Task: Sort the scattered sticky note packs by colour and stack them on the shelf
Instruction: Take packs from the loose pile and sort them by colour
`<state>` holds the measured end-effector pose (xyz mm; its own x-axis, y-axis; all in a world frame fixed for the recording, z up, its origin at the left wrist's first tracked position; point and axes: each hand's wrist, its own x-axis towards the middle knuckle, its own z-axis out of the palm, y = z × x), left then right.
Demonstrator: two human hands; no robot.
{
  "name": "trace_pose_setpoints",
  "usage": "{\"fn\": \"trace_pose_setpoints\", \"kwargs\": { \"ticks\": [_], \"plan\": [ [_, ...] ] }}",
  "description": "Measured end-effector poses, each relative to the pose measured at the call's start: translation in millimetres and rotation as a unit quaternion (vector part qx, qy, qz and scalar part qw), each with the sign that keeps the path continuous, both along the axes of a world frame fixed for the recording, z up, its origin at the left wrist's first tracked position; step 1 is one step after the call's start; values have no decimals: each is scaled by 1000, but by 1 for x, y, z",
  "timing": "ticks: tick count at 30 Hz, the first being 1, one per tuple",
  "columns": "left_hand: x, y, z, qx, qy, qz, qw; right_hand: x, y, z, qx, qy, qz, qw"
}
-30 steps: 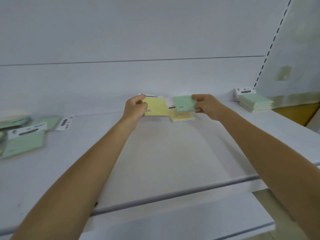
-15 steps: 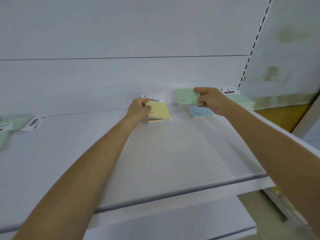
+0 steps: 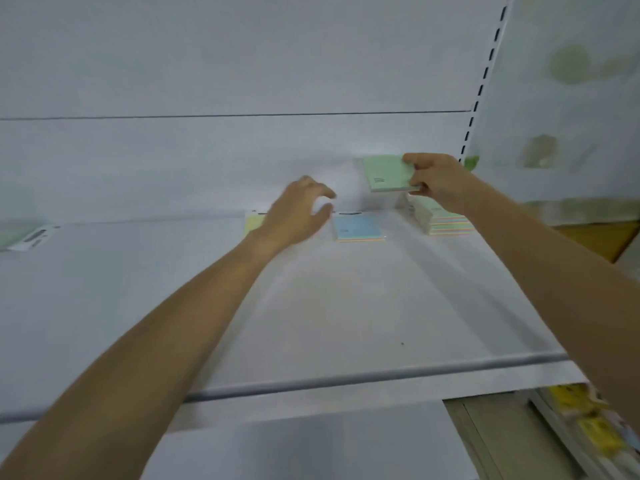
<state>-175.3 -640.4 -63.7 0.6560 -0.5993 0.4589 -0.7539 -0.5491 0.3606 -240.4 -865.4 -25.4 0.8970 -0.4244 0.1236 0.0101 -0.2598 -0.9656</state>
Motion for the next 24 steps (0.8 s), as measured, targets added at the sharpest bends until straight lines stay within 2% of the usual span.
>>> {"fn": "trace_pose_setpoints", "kwargs": {
  "ticks": [3,6,9,17,24],
  "plan": [
    [-38,-48,-6,66,-2,-139,988,-17,-31,1,-4,10,-29,1000],
    [-65,-86,-21,135,12,-206,969,-34,-57,1,-21,17,-57,998],
    [-70,-101,-36,184,34,-214,959,-43,-78,-1,-48,25,-75,996],
    [-66,-103,-42,168,90,-188,964,-35,-88,-14,-150,86,-92,981],
    [-66,-102,-42,166,109,-188,962,-32,-78,-39,-349,151,-149,913]
  ]
}}
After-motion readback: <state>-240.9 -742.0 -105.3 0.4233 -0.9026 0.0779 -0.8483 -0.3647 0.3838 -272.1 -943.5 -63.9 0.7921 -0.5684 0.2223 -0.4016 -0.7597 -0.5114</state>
